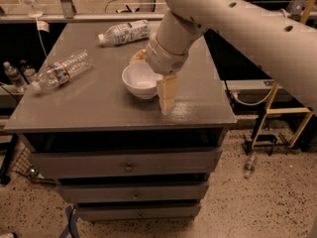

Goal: Move white bowl near water bottle

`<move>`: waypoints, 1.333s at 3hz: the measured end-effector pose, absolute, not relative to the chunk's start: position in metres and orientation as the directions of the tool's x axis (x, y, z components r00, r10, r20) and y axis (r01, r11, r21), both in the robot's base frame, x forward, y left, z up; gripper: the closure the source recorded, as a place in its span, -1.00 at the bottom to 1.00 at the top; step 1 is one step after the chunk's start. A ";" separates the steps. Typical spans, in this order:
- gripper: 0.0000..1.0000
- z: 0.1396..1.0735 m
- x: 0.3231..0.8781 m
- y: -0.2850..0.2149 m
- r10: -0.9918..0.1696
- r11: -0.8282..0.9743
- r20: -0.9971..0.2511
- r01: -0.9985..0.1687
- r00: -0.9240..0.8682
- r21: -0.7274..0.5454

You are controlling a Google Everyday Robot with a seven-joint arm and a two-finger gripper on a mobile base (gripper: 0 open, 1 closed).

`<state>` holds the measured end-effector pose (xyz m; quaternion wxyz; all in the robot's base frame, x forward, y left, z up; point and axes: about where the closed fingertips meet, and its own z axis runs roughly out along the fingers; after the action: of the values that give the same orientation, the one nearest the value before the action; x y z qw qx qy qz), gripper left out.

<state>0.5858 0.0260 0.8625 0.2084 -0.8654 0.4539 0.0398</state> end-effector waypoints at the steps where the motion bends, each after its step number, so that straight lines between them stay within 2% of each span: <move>1: -0.94 0.857 0.587 0.015 -0.780 -0.494 -0.262 -0.816 0.569 -0.302; 2: -0.48 0.855 0.586 0.010 -0.783 -0.491 -0.266 -0.821 0.563 -0.290; 3: 0.15 0.858 0.587 0.007 -0.776 -0.491 -0.282 -0.821 0.564 -0.293; 4: 0.61 0.861 0.591 0.009 -0.767 -0.485 -0.297 -0.817 0.569 -0.312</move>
Offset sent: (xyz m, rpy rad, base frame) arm 0.0002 -0.0240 -0.0064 -0.0175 0.0453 -0.0263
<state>0.5909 0.0091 0.8609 0.2127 -0.8598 0.4605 0.0589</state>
